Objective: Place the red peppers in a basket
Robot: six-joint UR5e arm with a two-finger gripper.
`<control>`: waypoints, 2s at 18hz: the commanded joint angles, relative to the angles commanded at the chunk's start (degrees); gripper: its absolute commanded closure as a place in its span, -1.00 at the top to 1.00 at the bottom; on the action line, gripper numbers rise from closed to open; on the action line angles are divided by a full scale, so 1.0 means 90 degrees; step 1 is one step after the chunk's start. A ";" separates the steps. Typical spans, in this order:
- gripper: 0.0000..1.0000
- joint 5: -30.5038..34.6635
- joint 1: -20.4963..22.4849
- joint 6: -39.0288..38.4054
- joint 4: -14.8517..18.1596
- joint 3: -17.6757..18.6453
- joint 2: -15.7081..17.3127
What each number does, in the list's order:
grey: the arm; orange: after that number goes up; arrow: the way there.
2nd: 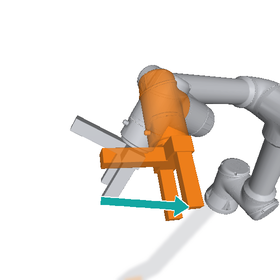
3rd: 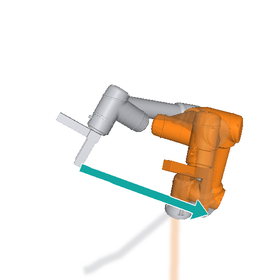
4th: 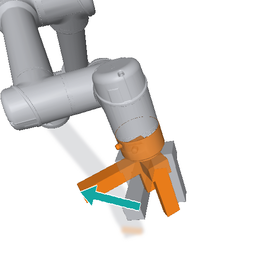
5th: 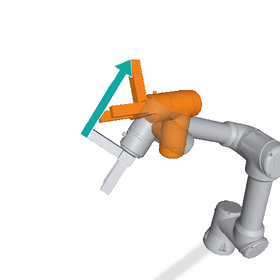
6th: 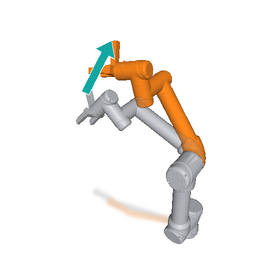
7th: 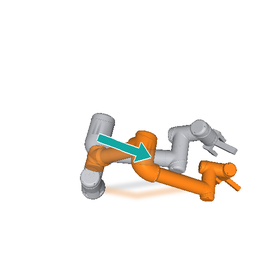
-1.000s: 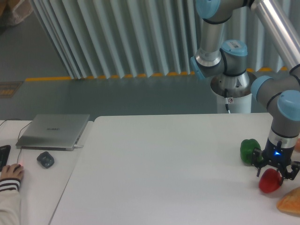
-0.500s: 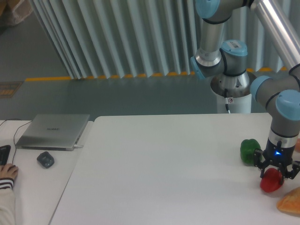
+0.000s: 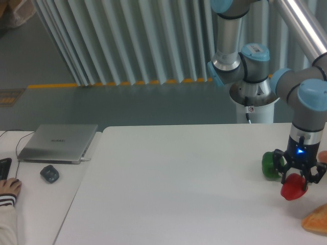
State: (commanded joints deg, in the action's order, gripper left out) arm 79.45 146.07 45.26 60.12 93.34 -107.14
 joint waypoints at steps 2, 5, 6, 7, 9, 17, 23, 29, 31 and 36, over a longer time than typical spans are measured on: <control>-0.12 -0.0010 0.0350 0.0049 -0.0010 -0.0039 0.0019; -0.12 -0.0039 0.0995 0.0458 -0.0010 -0.0302 0.0010; -0.12 -0.0078 0.1326 0.0546 -0.0010 -0.0477 -0.0019; -0.12 -0.0155 0.1648 0.0692 -0.0010 -0.0604 -0.0039; -0.12 -0.0409 0.2175 0.1043 -0.0019 -0.0703 -0.0049; -0.12 -0.0459 0.3350 0.4059 -0.0058 -0.0645 -0.0438; 0.79 -0.0449 0.3487 0.4571 -0.0098 -0.0713 -0.0557; 1.00 -0.0420 0.3263 0.4493 -0.0049 -0.0665 -0.0294; 1.00 -0.0178 0.2913 0.4473 0.0116 -0.0606 -0.0031; 1.00 -0.0039 0.1956 0.4502 0.1219 -0.0606 0.0566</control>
State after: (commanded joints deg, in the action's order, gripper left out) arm 79.10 163.67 85.78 71.09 87.89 -102.05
